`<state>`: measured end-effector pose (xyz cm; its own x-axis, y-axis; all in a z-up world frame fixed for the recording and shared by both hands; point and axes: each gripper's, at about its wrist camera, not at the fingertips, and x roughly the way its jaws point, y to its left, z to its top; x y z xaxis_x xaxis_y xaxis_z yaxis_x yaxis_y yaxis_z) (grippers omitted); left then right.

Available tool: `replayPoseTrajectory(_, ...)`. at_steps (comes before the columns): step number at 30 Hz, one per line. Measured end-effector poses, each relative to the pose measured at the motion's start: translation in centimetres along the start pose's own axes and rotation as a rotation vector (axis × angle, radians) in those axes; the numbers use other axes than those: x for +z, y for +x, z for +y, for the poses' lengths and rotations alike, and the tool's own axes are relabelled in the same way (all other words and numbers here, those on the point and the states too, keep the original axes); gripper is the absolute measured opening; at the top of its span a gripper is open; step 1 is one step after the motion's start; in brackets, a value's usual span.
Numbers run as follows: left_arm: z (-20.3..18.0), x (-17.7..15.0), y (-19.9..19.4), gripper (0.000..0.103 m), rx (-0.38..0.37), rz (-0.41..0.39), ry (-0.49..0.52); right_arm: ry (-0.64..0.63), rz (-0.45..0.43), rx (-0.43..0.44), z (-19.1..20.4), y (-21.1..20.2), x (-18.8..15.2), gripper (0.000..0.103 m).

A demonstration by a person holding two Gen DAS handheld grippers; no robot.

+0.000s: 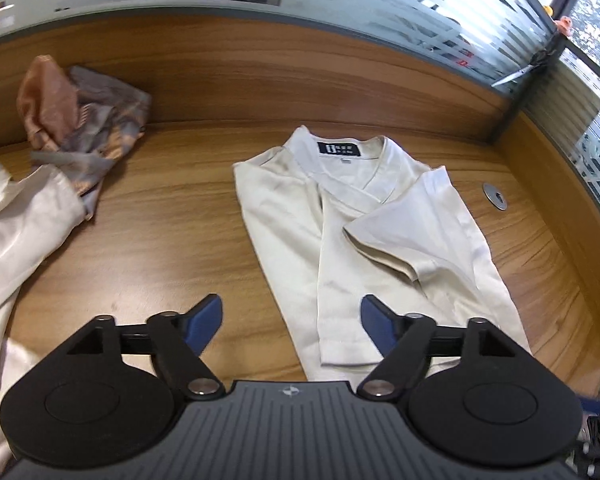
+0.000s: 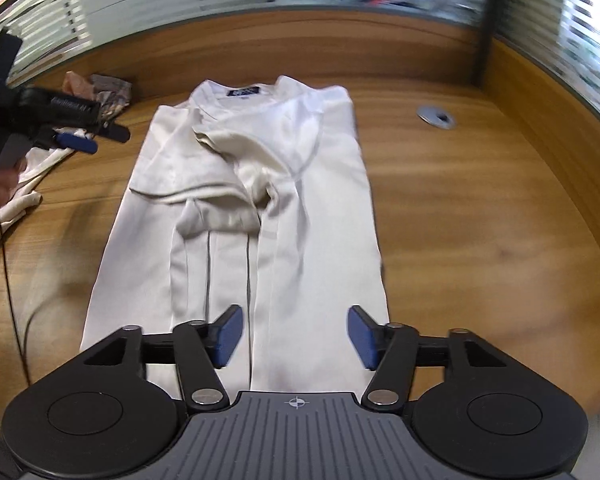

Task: Fold clothes
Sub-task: 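Open both tools wide and lift them off the shirt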

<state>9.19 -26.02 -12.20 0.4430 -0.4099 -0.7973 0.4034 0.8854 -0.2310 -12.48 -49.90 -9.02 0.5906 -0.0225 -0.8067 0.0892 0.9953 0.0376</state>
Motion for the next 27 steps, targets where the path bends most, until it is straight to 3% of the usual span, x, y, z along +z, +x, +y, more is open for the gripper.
replayPoseTrajectory(6, -0.7, -0.9, -1.0, 0.086, 0.105, 0.002, -0.006, -0.12, -0.033, 0.071, -0.2, 3.0, 4.9, 0.084)
replayPoseTrajectory(10, -1.0, -1.2, -1.6, 0.087, 0.14, -0.007, -0.045, -0.181, -0.059, 0.116, 0.3, 4.6, 7.8, 0.09)
replayPoseTrajectory(14, -1.5, -1.3, -2.3, 0.096, 0.167, -0.017, -0.068, -0.208, -0.071, 0.142, 0.9, 5.7, 9.7, 0.094)
replayPoseTrajectory(27, 0.0, -3.7, -4.2, 0.099, 0.247, -0.015, -0.125, -0.242, -0.01, 0.18, 3.0, 7.9, 10.2, 0.099)
